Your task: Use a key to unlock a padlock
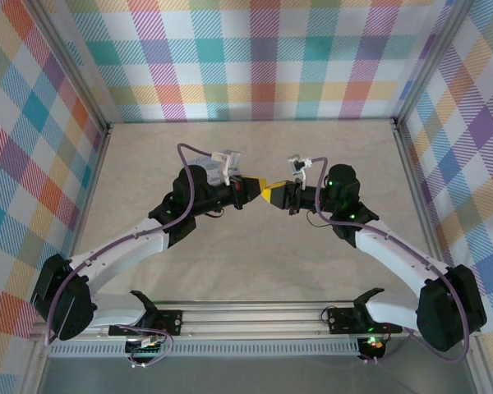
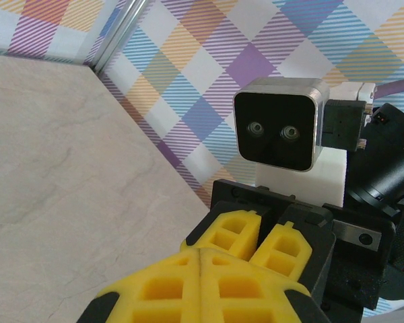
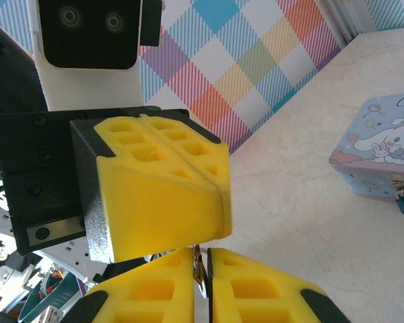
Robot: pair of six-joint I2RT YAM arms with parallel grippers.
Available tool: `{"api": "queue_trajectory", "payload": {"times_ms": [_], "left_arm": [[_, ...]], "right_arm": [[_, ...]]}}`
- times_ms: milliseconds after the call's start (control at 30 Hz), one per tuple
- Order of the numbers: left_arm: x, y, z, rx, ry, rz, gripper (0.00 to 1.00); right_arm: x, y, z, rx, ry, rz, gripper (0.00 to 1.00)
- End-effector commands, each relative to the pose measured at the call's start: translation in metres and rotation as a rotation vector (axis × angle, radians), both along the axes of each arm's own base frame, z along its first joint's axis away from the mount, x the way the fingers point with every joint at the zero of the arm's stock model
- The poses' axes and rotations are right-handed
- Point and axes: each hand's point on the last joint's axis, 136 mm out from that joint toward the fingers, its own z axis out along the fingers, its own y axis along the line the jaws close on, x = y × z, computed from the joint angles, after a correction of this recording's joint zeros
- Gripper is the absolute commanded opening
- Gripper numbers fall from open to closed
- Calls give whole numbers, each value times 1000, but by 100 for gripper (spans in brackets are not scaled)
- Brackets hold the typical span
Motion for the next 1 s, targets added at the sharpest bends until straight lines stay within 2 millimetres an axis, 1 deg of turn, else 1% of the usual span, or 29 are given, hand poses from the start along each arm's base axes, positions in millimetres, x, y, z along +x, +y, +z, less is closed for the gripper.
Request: {"api": "queue_trajectory", "payload": {"times_ms": [0,233,467,700,867,967], "left_arm": [[-4,2,24,-58,-60,13,0],[-4,2,25,-66,-58,15,0],[-3,2,26,-68,-58,18,0],[-3,2,25,-67,-56,17,0],[-3,2,25,-67,-56,16,0],[-2,1,25,-66,-55,15,0]], "right_arm": [[-4,2,-2,-9,16,8,13],[-4,3,-7,-13,34,17,14],[-3,4,-13,-17,46,20,19],[-3,5,-16,-19,57,24,19],[-2,6,-9,3,41,22,20],[0,7,-8,4,40,23,18]]}}
